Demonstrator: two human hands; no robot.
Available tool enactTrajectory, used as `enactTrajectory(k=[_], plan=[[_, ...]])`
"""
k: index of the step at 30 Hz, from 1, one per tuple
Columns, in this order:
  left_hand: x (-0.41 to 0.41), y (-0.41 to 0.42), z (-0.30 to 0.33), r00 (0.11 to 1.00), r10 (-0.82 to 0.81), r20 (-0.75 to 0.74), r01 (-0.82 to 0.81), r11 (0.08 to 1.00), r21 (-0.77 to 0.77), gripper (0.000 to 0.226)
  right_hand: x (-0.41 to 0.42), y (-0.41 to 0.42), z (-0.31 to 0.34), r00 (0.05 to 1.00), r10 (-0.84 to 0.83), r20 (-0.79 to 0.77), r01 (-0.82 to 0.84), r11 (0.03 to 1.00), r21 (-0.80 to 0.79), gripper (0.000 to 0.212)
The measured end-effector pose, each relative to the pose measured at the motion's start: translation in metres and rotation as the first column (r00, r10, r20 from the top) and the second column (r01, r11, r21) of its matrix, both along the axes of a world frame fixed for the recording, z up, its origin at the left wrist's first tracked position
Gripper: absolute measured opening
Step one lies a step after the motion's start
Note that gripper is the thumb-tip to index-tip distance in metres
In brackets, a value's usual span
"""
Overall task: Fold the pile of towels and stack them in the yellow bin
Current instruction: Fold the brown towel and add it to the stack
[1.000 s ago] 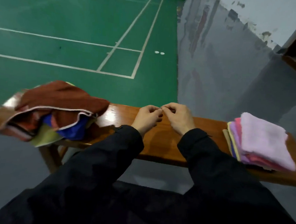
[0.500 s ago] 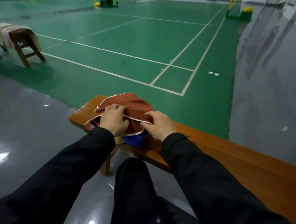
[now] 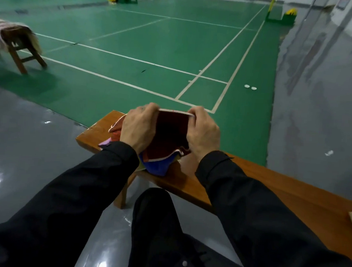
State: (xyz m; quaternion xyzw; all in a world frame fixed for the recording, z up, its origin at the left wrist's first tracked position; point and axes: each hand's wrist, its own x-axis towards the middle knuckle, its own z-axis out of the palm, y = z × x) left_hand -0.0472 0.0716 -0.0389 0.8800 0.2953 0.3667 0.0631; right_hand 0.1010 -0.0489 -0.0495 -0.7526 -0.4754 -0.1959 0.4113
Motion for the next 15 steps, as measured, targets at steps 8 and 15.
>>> enactTrajectory(k=[8, 15], plan=[[0.060, -0.078, 0.140, 0.900, -0.292, 0.324, 0.303, 0.953, 0.017, 0.022, 0.069, -0.056, 0.075, 0.981, -0.191, 0.040, 0.179, 0.964, 0.196, 0.010], [0.122, -0.133, 0.143, 0.707, -0.320, 0.630, 0.696, 0.469, -0.543, 0.027, 0.116, -0.140, 0.109, 0.884, -0.213, -0.416, 0.339, 0.905, 0.256, 0.022]])
